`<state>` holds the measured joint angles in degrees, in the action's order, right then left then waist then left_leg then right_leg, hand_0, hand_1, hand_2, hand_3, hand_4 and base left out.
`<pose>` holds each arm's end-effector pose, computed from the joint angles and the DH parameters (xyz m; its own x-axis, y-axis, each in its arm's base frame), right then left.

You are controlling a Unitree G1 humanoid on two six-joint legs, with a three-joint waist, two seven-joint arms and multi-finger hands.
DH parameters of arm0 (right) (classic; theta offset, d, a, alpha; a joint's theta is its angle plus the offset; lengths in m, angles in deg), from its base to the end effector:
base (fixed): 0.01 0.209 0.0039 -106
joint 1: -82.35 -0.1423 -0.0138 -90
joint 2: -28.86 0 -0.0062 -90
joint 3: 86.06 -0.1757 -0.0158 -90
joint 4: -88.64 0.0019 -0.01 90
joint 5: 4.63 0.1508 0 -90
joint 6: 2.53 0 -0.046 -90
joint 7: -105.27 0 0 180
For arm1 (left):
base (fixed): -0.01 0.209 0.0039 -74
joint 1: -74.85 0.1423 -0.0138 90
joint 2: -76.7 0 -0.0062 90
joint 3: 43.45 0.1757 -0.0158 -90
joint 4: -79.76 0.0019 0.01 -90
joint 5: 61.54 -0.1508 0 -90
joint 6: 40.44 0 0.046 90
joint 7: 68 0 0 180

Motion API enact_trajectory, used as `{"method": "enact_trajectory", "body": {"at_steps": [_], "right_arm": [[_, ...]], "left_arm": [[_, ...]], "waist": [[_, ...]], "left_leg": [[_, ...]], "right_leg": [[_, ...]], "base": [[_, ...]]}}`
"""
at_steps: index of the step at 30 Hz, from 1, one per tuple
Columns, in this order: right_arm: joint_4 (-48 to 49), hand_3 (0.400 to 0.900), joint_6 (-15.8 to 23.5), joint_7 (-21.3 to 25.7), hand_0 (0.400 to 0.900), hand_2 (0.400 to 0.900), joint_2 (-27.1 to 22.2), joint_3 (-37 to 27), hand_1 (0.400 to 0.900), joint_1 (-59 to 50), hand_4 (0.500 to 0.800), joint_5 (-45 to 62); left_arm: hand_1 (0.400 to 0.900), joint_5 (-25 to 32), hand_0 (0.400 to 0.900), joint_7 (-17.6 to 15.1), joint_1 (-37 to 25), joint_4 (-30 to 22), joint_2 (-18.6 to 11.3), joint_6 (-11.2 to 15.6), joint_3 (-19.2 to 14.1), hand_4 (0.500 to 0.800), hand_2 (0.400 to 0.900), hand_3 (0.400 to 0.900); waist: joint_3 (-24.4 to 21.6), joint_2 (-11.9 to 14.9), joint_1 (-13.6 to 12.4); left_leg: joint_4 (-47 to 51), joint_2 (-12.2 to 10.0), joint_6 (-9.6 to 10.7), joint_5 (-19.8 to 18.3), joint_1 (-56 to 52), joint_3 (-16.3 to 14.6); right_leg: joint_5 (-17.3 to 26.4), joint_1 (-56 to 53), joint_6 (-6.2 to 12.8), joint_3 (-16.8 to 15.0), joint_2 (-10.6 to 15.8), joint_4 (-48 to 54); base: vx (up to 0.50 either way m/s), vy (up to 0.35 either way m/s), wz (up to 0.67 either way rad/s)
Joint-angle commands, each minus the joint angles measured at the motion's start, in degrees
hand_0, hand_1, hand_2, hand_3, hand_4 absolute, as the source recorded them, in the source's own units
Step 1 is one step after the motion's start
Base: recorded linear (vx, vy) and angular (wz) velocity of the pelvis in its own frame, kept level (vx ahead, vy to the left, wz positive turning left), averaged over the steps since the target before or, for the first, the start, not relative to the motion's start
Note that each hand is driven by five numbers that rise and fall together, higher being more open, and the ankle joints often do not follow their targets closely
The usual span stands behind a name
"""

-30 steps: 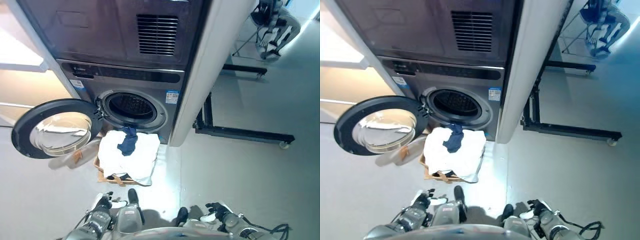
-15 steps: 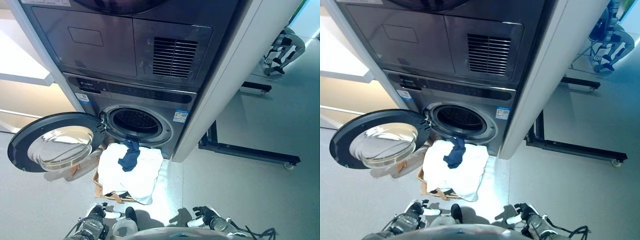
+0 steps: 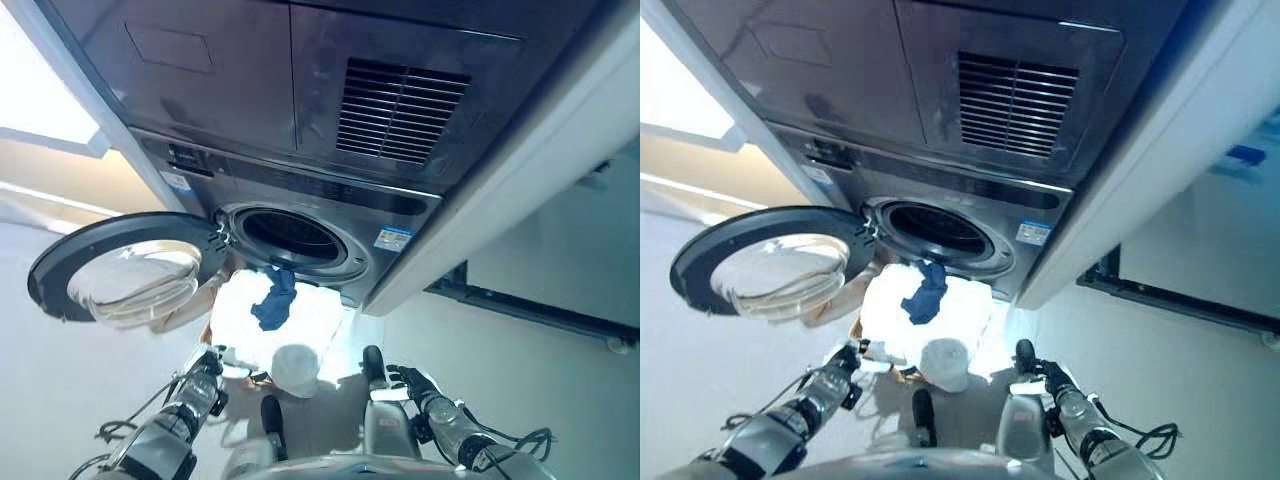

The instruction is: Put the clothes in the basket into the washing machine.

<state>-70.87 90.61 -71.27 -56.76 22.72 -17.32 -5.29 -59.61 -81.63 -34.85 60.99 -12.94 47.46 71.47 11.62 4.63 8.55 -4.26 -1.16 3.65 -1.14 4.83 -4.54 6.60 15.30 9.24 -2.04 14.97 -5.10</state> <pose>0.1398 -0.1920 -0.1066 0.5452 -0.0911 -0.8334 -0.3067 0.9035 -0.2993 0.1907 0.2072 -0.0813 0.6395 0.2990 -0.7082 0.2308 0.8041 0.5479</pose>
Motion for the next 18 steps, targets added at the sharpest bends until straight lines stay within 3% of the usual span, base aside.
{"method": "enact_trajectory", "body": {"at_steps": [1,3,7,18], "right_arm": [[-2.87,0.9,-2.93,2.97,0.9,0.9,-6.8,0.63,0.9,3.44,0.8,-0.48],[-3.09,0.9,-2.62,3.11,0.9,0.9,-7.48,0.59,0.9,2.86,0.8,0.33],[-2.59,0.9,-2.6,3.36,0.9,0.9,-9.56,1.31,0.9,0.96,0.8,0.95],[-1.34,0.9,-2.56,2.43,0.9,0.9,-11.35,2.75,0.9,-1.93,0.8,3.44]], "left_arm": [[0.9,3.66,0.9,-4.95,-3.93,-1.56,-1.47,2.48,-1.75,0.8,0.9,0.9],[0.9,3.7,0.9,-5.98,-5.5,-1.52,-1.47,3.25,-1.39,0.8,0.9,0.9],[0.9,7.72,0.9,-7.84,-10.56,-2.28,-3.39,2.37,-0.45,0.8,0.9,0.9],[0.9,12.52,0.9,-8.22,-22.81,-0.26,-11.1,1.4,-1.4,0.8,0.9,0.9]], "waist": [[2.32,-0.85,1.55],[2.88,-1.39,1.9],[5.05,-2.87,2.69],[9.69,-2.71,4.41]], "left_leg": [[-11.87,-9.55,-1.14,-10.5,0.83,-2.27],[-11.37,-9.82,-1.03,-10.07,1.14,-2.02],[-12.88,-10.12,-0.86,-10.84,3.15,-0.9],[-24.97,-11.56,-0.28,-14.51,14.49,0.66]], "right_leg": [[-0.74,10.64,0.33,-1.85,0.74,-13.22],[-1.36,12.14,0.07,-2.28,0.11,-14.61],[-2.64,18.68,-0.54,-2.57,-1.55,-21.17],[-6.7,27.83,-0.54,-4.81,-3.37,-31.91]], "base": [[-0.07,0.038,0.31],[-0.09,0.043,0.27],[-0.09,0.07,0.03],[-0.1,0.009,-0.09]]}}
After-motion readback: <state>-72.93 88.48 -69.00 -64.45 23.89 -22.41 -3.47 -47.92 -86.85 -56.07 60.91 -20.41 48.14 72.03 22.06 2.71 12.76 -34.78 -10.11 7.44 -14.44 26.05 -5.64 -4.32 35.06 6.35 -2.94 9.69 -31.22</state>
